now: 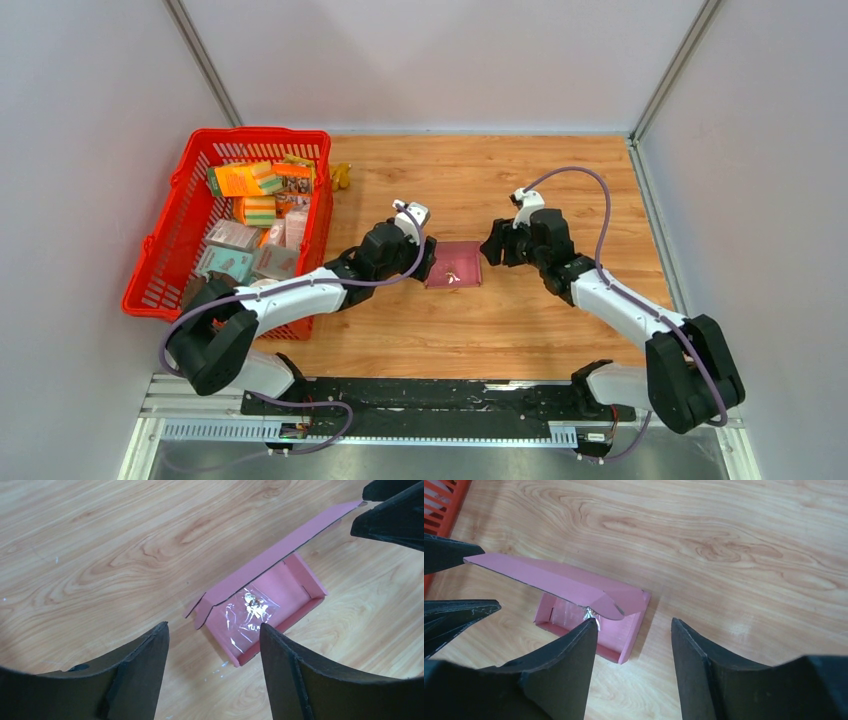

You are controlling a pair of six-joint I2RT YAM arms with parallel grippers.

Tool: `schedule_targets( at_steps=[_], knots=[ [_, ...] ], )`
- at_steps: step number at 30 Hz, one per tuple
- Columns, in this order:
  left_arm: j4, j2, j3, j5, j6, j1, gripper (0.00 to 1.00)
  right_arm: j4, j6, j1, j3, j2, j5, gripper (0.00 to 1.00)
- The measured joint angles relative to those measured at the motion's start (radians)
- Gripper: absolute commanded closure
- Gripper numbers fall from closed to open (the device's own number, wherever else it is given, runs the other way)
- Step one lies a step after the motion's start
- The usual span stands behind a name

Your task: Fold the paper box

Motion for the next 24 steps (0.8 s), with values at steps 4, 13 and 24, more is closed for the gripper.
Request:
schedule_targets(
  at_steps=[4, 13, 24],
  knots=[
    [-0.018, 0.006, 0.011, -0.001, 0.016, 0.000, 0.26, 0.047, -0.027, 0.001, 0.000, 0.023, -0.003, 0.47],
    [-0.065, 0.097, 0.111, 0.032, 0.046, 0.000, 0.46, 0.107, -0.055, 0.027, 0.001, 0.063, -0.013, 0.60],
    [-0.119, 0.135, 0.142, 0.020, 0.048, 0.000, 0.69, 0.088, -0.072, 0.055, 0.040, 0.126, 0.002, 0.81]
  ],
)
